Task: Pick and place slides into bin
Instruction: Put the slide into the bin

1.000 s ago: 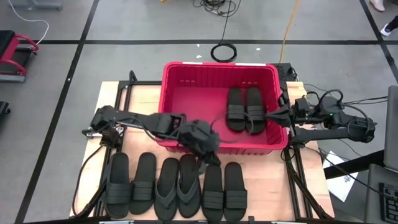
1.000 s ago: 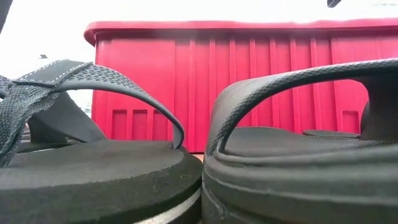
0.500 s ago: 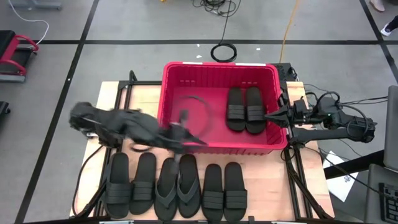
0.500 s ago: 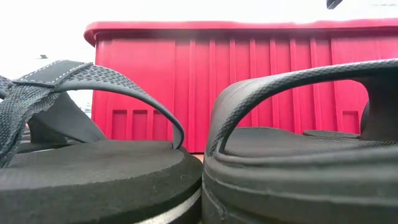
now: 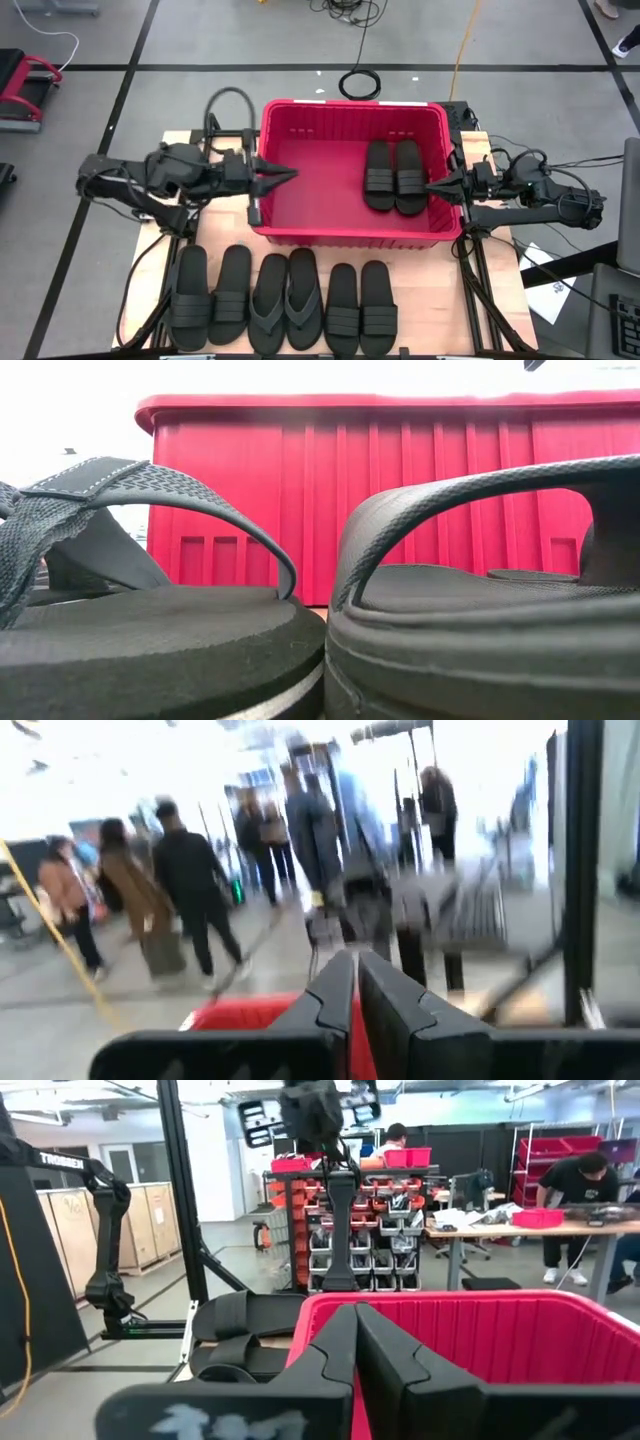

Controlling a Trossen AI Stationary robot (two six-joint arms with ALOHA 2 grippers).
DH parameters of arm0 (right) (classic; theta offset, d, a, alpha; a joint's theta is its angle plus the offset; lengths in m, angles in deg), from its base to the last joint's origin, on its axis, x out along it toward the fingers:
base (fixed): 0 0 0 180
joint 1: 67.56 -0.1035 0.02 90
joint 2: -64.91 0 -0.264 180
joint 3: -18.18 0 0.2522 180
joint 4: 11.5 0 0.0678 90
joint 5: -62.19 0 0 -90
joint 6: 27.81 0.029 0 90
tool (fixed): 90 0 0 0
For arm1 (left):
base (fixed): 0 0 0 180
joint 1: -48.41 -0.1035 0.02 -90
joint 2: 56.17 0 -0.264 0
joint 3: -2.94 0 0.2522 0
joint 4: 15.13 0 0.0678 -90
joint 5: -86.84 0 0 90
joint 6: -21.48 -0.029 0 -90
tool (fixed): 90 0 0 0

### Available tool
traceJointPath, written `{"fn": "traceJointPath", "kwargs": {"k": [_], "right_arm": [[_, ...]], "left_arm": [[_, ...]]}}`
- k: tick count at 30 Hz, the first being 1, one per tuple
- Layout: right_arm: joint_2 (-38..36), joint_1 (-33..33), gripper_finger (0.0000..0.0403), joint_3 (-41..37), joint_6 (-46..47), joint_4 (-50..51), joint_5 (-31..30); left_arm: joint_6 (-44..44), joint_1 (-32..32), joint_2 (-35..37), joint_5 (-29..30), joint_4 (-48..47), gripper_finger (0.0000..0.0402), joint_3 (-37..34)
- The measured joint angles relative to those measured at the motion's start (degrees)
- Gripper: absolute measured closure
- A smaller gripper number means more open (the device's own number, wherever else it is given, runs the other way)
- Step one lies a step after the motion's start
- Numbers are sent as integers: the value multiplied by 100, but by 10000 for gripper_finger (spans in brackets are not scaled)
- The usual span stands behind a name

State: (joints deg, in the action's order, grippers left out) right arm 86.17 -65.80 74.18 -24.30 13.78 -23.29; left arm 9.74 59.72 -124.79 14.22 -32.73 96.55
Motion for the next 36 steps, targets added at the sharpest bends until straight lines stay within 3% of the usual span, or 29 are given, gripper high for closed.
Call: {"fn": "traceJointPath", "kwargs": {"k": [4,12,15,19,25,29,36], "right_arm": [[6,0,403,0,-100,-8,-21],[656,0,403,252,-100,367,41],[1135,4,403,771,110,1002,562],[1813,-116,403,1543,150,1775,1770],[2759,-872,403,2366,183,2157,2391],[3288,-1178,399,2599,447,2129,2425],[4004,-1335,324,2616,1540,2020,2456]], "left_arm": [[64,-141,329,-189,1721,376,-1083],[788,-236,663,401,1896,376,-1717],[478,-257,730,412,1867,376,-1723],[216,-389,930,417,1843,376,-1734],[591,-638,1332,374,1008,376,-1728],[822,-688,1641,66,281,376,-1728],[1108,-684,1959,-428,-599,376,-1728]]}}
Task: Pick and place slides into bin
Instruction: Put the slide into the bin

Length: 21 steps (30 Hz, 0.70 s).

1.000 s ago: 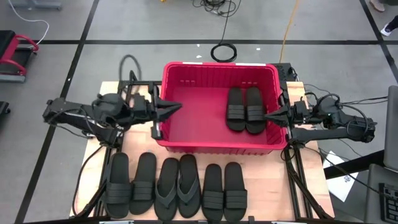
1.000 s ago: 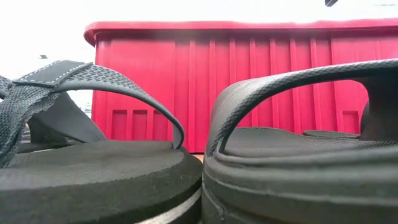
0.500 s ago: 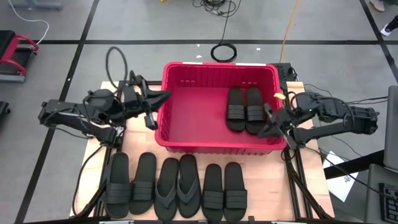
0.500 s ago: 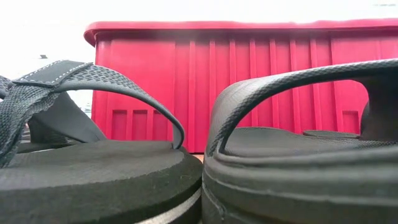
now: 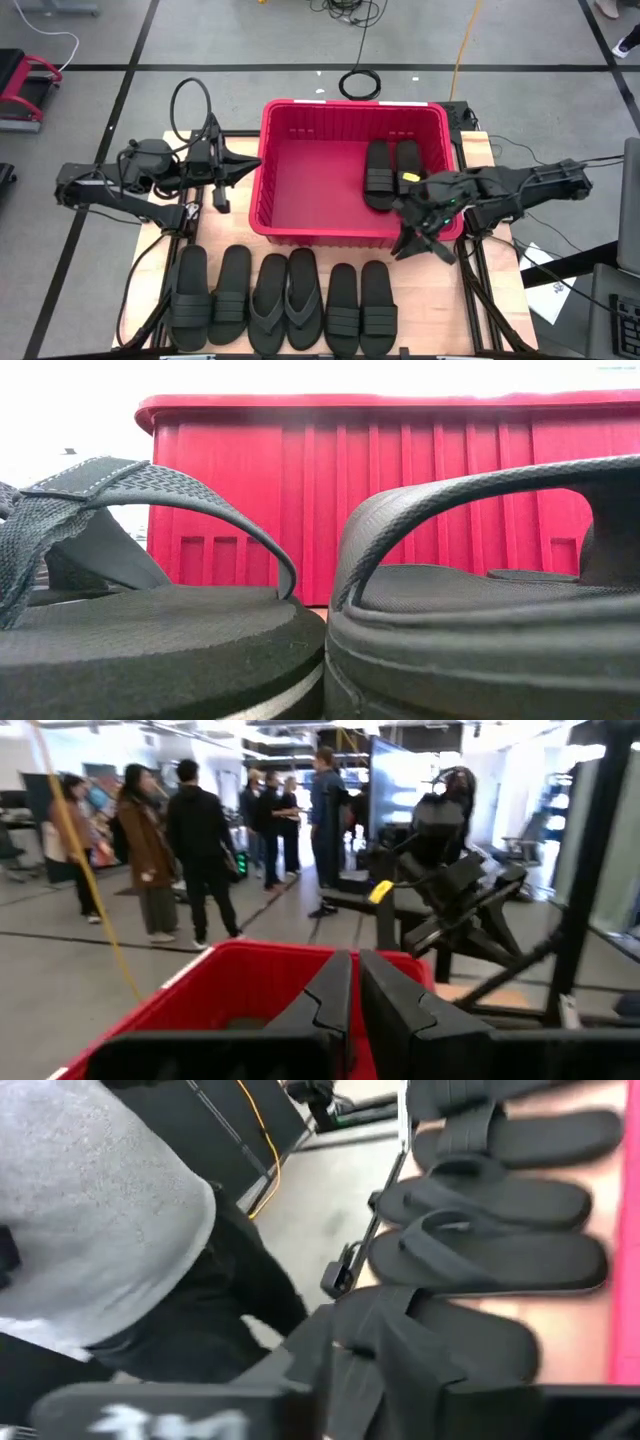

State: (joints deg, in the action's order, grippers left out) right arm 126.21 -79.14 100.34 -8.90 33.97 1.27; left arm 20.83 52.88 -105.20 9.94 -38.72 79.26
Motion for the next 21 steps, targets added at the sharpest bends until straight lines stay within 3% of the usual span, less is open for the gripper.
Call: {"fn": "traceJointPath", "kwargs": {"k": [5,9,15,21], "right_arm": [[525,-328,243,0,492,-616,528],[838,-783,203,0,529,-567,545],[1320,-1214,193,0,925,15,255],[1841,-1455,193,0,1518,-169,-346]], "left_arm": [[15,0,107,-285,-511,376,0],[39,-2,122,-407,-696,376,0],[85,0,120,-767,-858,376,0],[93,0,120,-1078,-931,376,0]]}}
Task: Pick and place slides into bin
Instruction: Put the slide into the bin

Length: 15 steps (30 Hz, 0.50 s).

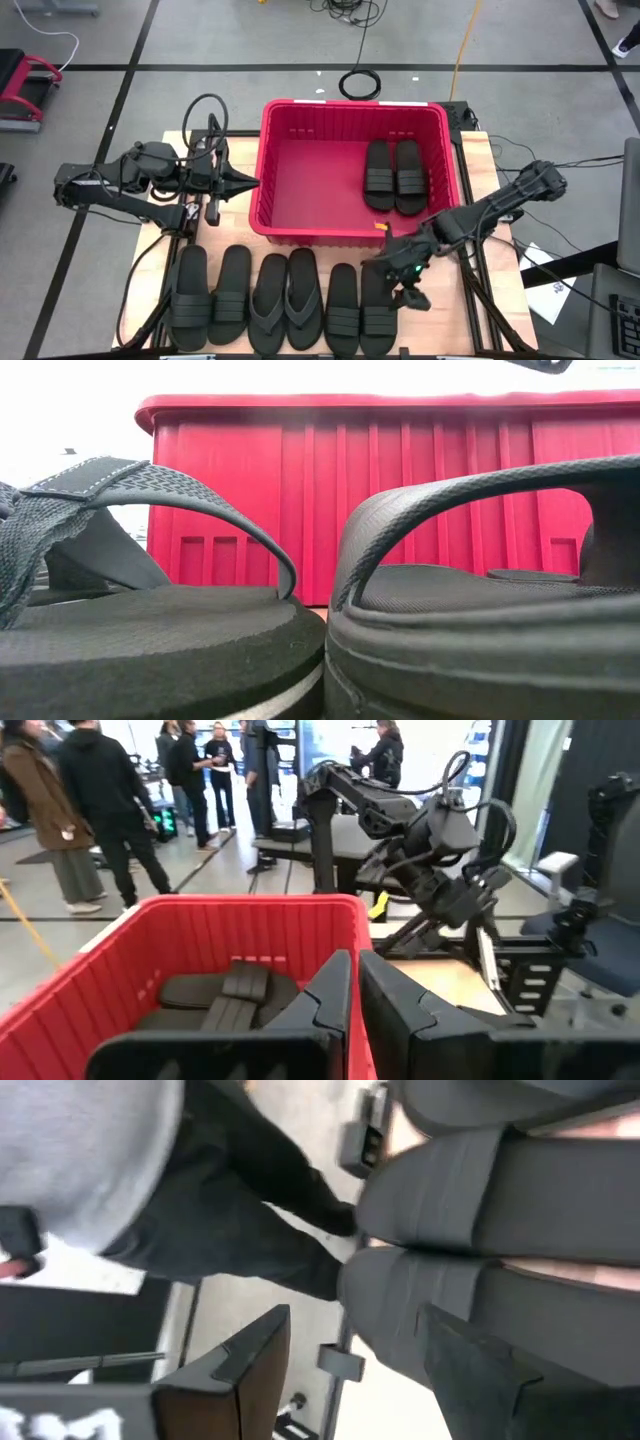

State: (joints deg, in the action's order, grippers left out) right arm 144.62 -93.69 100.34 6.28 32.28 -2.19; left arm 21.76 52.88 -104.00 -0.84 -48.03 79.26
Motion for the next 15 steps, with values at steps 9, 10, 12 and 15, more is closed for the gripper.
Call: {"fn": "traceJointPath", "kwargs": {"k": [9,10,12,15], "right_arm": [[758,-368,193,0,238,42,-13],[817,-381,193,0,182,84,-35],[869,-383,193,0,134,177,-237],[901,-328,193,-72,137,148,-454]], "left_arm": [[31,0,0,-235,-194,376,0],[31,0,0,-238,-188,376,0],[28,0,0,-241,-187,376,0],[31,0,-2,-244,-187,376,0]]}}
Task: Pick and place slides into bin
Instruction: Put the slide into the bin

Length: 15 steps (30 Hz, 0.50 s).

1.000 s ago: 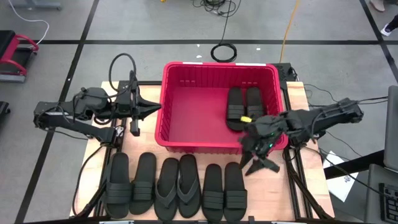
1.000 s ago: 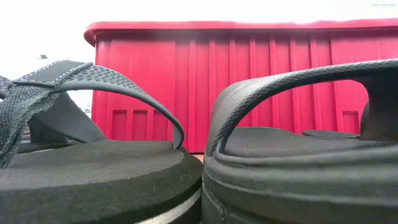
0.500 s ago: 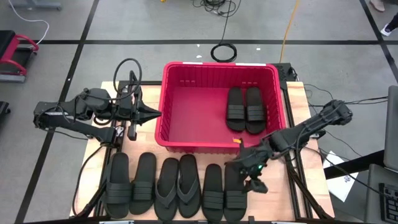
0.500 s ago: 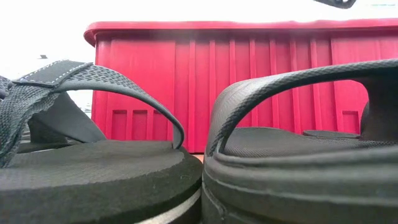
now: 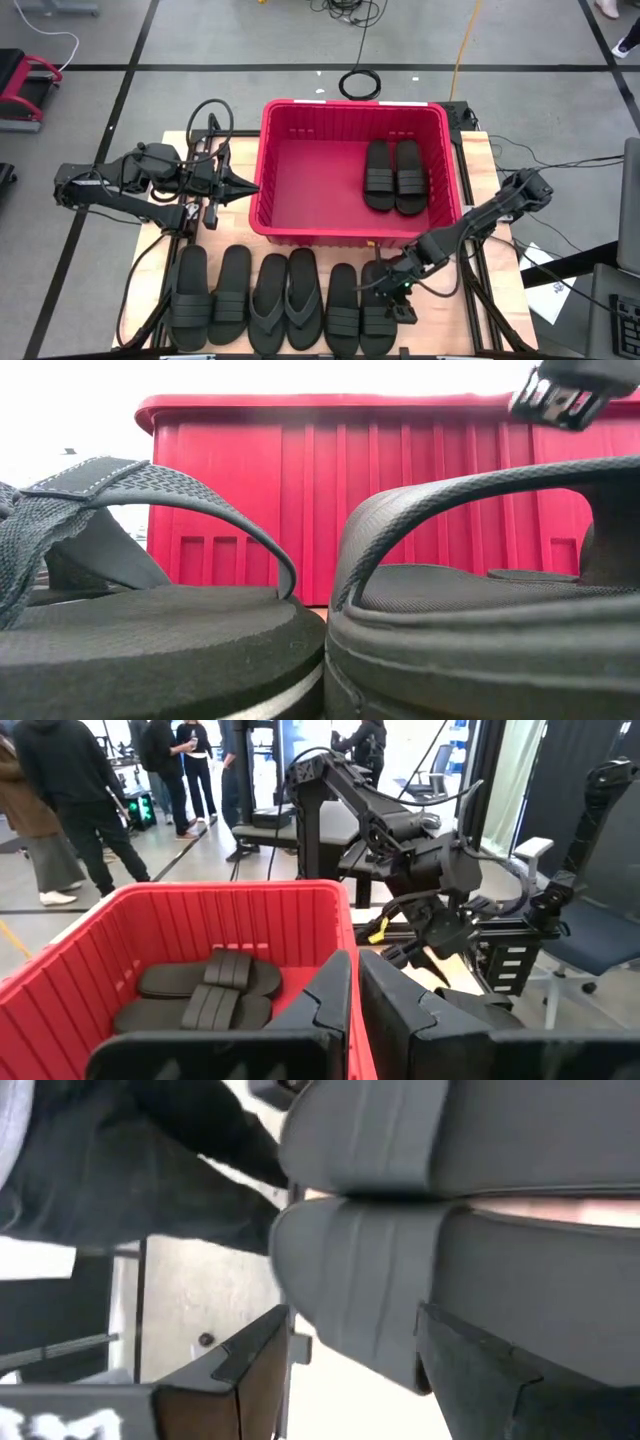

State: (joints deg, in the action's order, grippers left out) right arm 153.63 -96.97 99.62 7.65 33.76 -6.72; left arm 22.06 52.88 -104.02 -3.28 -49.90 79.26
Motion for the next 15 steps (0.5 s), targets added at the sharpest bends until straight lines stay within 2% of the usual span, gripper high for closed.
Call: {"fn": "traceJointPath", "kwargs": {"k": [6,10,15], "right_arm": [[3,2,193,-623,115,-366,261],[6,18,193,-1150,447,-1337,635],[7,18,193,-1690,892,-1986,430]], "left_arm": [[23,0,0,0,-2,376,0],[109,0,0,-2,-2,376,0],[111,0,-2,-2,-28,376,0]]}}
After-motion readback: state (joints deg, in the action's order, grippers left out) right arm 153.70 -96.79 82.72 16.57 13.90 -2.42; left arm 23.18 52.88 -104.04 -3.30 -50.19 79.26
